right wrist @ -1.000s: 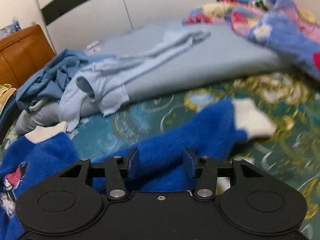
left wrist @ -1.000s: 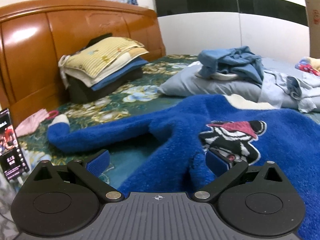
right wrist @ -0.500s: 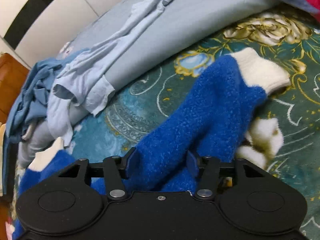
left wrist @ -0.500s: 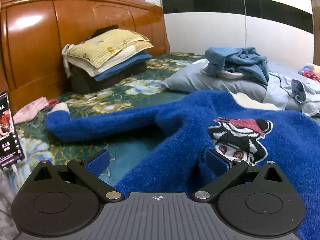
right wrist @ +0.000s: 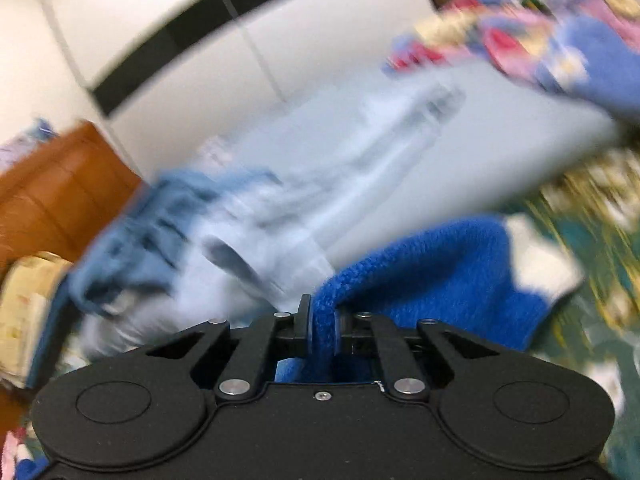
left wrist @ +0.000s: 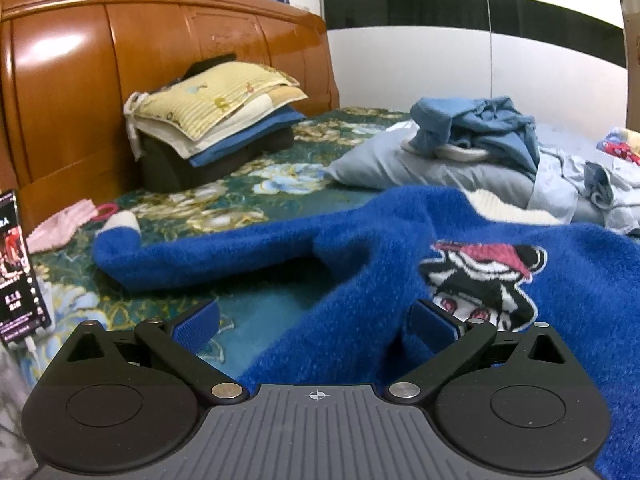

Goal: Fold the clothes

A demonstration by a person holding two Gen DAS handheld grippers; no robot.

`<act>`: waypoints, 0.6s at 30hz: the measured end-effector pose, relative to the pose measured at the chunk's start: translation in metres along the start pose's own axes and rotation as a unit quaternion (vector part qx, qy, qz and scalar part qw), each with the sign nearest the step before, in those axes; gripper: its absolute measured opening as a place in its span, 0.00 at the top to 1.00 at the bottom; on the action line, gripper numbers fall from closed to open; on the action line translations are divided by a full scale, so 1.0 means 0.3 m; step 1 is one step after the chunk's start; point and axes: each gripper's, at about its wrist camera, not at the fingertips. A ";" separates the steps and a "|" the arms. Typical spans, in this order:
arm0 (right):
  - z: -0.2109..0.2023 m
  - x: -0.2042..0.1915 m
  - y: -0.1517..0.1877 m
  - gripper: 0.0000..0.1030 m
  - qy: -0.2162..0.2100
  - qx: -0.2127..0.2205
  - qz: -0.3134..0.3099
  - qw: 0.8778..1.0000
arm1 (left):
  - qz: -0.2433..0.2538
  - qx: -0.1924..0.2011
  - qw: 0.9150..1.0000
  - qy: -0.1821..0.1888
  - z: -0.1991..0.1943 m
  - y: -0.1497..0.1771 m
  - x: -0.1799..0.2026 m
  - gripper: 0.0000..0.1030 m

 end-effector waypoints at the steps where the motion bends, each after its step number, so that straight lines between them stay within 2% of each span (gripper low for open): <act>1: -0.022 -0.022 -0.015 0.90 -0.023 0.020 -0.007 0.999 | 0.001 0.000 1.000 0.000 -0.001 -0.001 0.002 0.00; 3: -0.071 -0.052 -0.011 0.90 -0.057 0.058 -0.032 0.996 | 0.003 -0.002 1.000 -0.001 0.001 0.003 0.005 0.00; 5: -0.105 -0.063 0.015 0.90 -0.067 0.076 -0.060 0.993 | 0.004 -0.009 1.000 0.000 0.007 0.011 0.005 0.00; 13: -0.137 0.130 0.114 0.90 0.003 0.029 -0.067 0.997 | -0.002 -0.016 1.000 0.006 0.009 0.024 0.003 0.00; 15: -0.150 0.186 0.126 0.90 0.012 0.013 -0.051 0.999 | -0.003 -0.014 1.000 0.009 0.005 0.024 0.005 0.00; 18: -0.171 0.224 0.171 0.90 0.023 0.001 -0.064 0.998 | 0.000 -0.014 1.000 0.012 -0.001 0.025 0.011 0.00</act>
Point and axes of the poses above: each gripper's, at about its wrist camera, not at the fingertips, and z roughly the way its jaws point, x to its right, y to its underside, and after that the axes turned 8 degrees about y, right-handed
